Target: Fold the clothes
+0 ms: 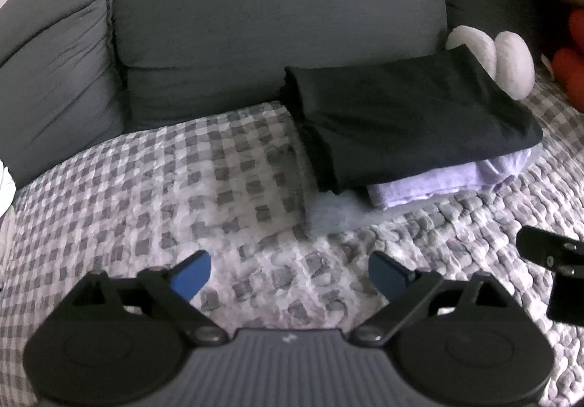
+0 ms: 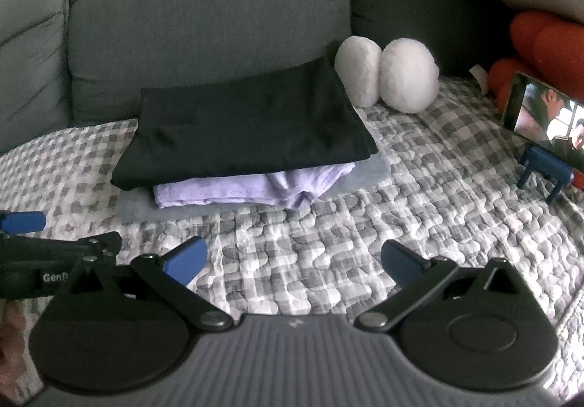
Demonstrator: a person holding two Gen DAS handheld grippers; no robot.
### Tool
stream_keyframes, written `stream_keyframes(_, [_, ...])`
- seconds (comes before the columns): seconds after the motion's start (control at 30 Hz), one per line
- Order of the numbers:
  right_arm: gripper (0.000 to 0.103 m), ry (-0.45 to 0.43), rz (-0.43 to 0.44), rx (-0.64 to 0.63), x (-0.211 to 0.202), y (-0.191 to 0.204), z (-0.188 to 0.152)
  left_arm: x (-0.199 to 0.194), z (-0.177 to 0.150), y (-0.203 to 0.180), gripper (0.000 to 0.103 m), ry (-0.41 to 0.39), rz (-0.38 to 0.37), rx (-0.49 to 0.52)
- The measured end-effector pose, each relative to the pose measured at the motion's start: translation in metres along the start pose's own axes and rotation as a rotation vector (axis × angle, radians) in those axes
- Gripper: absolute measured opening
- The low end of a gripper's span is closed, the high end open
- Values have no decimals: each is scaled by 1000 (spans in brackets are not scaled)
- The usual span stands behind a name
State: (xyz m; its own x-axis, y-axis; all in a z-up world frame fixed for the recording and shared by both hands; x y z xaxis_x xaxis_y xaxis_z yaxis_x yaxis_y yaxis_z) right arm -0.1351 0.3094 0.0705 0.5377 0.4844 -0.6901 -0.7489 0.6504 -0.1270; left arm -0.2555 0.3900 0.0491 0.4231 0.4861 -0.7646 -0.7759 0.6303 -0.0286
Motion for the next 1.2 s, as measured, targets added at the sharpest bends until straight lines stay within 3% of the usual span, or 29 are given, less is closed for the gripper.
stream_keyframes(0.3, [103,2,-4,1,1,0,0,7,-2,3,99,49,6,-24])
stream_keyframes(1.2, [103,6,-5,-6,2,0,0,6,-3,-2,102,45,-4,-5])
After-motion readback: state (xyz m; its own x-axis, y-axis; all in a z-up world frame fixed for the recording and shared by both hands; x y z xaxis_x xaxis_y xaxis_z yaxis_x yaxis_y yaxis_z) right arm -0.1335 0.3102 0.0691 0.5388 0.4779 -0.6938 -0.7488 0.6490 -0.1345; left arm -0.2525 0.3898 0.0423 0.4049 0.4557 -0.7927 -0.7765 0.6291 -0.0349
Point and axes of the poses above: each gripper's, at about its wrist camera, not at the fingertips, and x roughly the way its jaws point, y to its left, z to its top, the point moved 1 cm from there along x, roughly the way its jaws point, and after that the axes turned 14 degrees about -z, right-handed, at the moved point
